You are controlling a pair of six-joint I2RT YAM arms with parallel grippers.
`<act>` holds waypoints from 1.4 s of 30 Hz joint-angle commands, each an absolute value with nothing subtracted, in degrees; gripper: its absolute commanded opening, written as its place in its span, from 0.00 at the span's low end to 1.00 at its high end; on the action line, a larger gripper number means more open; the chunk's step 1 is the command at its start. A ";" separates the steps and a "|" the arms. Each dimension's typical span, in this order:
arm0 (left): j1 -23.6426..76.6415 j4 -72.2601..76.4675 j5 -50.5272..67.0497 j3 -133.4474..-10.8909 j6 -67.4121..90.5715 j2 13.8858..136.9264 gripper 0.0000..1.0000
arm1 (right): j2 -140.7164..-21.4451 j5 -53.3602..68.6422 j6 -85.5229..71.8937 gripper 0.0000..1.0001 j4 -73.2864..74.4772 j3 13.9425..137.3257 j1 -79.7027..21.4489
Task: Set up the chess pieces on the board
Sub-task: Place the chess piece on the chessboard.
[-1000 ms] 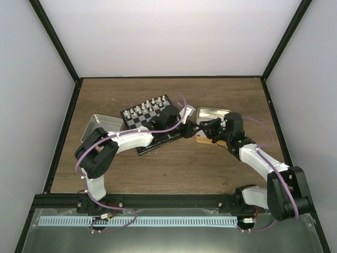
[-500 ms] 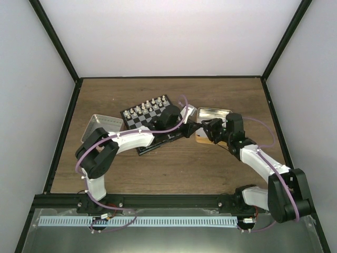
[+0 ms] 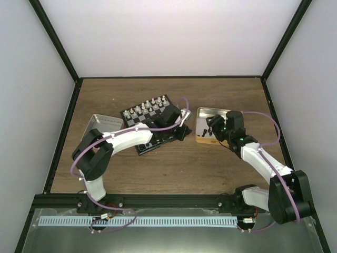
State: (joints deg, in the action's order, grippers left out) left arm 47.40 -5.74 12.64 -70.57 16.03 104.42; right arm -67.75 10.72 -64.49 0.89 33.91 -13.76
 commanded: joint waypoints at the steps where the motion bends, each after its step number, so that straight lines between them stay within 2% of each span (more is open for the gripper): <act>1: 46.49 -24.65 5.32 -72.67 11.49 99.49 0.04 | -67.83 7.39 -57.15 0.61 2.25 37.94 -13.40; 5: 44.88 -35.99 1.80 -72.26 11.14 96.88 0.04 | -67.46 6.13 -56.09 0.61 2.37 38.00 -13.40; 11: 43.36 -43.63 -1.59 -69.67 11.83 91.59 0.04 | -67.99 5.84 -55.58 0.62 2.33 37.84 -13.42; 17: 36.75 -42.71 -4.59 -69.41 14.12 91.88 0.04 | -69.68 7.08 -55.70 0.62 1.78 38.28 -13.43; 26: 28.91 -39.18 -4.51 -73.05 17.37 103.03 0.05 | -70.19 8.12 -55.72 0.62 1.34 37.72 -13.42; 28: 28.82 -39.49 -5.01 -74.31 17.30 105.19 0.07 | -70.46 8.18 -55.46 0.62 1.32 37.94 -13.40; 29: 28.83 -39.39 -5.39 -74.73 17.31 105.73 0.11 | -70.58 8.23 -55.31 0.62 1.33 38.10 -13.42; 32: 28.66 -39.32 -5.76 -75.54 17.45 106.95 0.32 | -70.77 8.43 -55.00 0.62 1.17 38.39 -13.40; 35: 28.48 -39.14 -5.71 -76.06 17.77 107.38 0.43 | -70.95 8.52 -54.93 0.62 1.07 38.29 -13.40; 39: 28.39 -38.85 -6.00 -76.21 18.10 107.58 0.43 | -71.10 8.47 -54.87 0.62 0.89 37.97 -13.44; 42: 28.30 -38.92 -5.73 -76.29 18.10 107.85 0.37 | -71.31 8.41 -54.74 0.62 0.89 37.95 -13.43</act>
State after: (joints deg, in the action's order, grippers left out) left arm 28.64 -39.24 -5.37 -74.96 17.82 106.78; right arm -70.70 8.75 -55.92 1.65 36.03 -13.72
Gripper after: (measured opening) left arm 0.398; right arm 0.623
